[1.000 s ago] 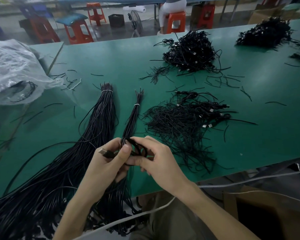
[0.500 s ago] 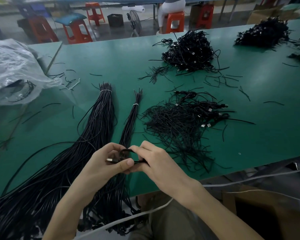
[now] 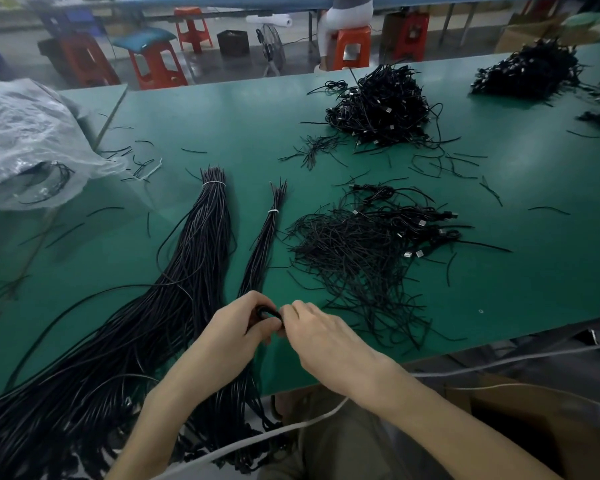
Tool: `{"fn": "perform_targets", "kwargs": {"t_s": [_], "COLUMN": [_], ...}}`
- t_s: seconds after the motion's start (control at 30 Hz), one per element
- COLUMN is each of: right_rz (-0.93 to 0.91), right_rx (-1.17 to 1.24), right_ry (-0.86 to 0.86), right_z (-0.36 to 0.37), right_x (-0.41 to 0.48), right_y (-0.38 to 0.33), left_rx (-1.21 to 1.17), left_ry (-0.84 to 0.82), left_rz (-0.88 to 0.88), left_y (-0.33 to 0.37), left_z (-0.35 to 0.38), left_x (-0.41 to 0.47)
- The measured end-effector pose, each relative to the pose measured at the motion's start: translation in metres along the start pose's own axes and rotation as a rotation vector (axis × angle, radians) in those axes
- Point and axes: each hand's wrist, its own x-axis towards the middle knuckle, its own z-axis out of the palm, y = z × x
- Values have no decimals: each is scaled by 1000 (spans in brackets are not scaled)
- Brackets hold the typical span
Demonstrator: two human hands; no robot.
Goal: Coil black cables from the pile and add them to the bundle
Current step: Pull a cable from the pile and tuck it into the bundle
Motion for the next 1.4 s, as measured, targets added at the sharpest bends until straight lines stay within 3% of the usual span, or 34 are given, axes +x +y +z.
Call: {"fn": "perform_targets", "kwargs": {"t_s": [0.3, 0.57, 0.83, 1.1, 1.23, 1.3, 1.4], "right_rz": [-155, -136, -175, -253, -277, -290, -284], "right_rx": [-92, -77, -144, -109, -129, -128, -184], "right_ry": [1, 60, 69, 26, 140, 176, 126], "right_z": [-15, -13, -15, -17, -21, -20, -14], "right_x": [-1, 3, 4, -1, 0, 2, 9], "right_y": [10, 13, 20, 26, 24, 25, 29], "left_rx": [174, 270, 116, -274, -536, -577, -455], "left_ry": [-280, -206, -140, -503, -601, -569, -429], "left_rz": [74, 104, 99, 15, -83, -96, -55], "left_y": [-2, -7, -10, -9, -10, -10, -14], "left_z": [-6, -5, 0, -5, -4, -1, 7], "left_x": [1, 0, 5, 2, -4, -5, 1]}}
